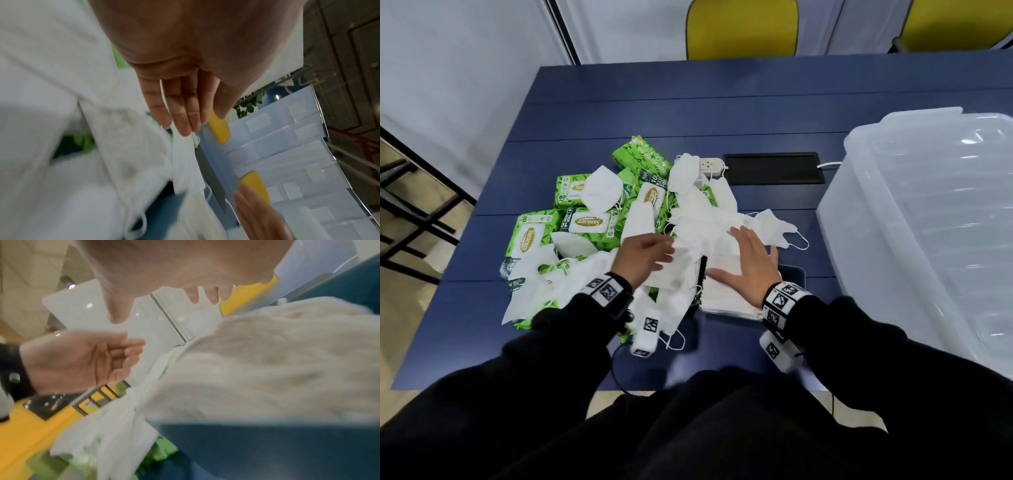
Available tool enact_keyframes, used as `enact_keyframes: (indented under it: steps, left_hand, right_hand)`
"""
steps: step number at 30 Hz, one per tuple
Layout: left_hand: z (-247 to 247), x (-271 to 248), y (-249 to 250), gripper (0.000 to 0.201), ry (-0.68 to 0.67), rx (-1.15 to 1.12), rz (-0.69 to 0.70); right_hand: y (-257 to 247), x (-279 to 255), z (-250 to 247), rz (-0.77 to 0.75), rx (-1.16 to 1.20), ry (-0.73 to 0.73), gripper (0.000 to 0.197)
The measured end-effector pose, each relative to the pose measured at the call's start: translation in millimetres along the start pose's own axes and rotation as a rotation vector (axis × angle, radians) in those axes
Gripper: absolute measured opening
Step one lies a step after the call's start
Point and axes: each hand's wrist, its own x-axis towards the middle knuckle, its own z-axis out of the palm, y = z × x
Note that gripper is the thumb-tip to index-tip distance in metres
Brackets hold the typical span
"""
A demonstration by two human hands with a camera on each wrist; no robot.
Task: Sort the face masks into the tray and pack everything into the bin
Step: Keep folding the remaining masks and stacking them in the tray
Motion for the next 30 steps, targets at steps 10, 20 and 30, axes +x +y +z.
enact_keyframes:
  steps: [10,20,30]
  left_hand:
    - [-146.2,27.5,-26.2,0.023,0.179,0.585,0.013]
    - [-159.4,50.3,-53.9,0.043,-0.031,1.129,0.072]
    - [-168.0,92.7,23.1,0.010,-0.059,0.433,0.398]
  right_hand:
    - [-99.9,68.9,11.5,0.052,0.583,-0.030,0.017]
    - [-159.8,95.8,67.3,0.024,0.379,-0.306,0.028]
    - [-187.4,132.2,51.8,0.069,0.543,-0.180,0.013]
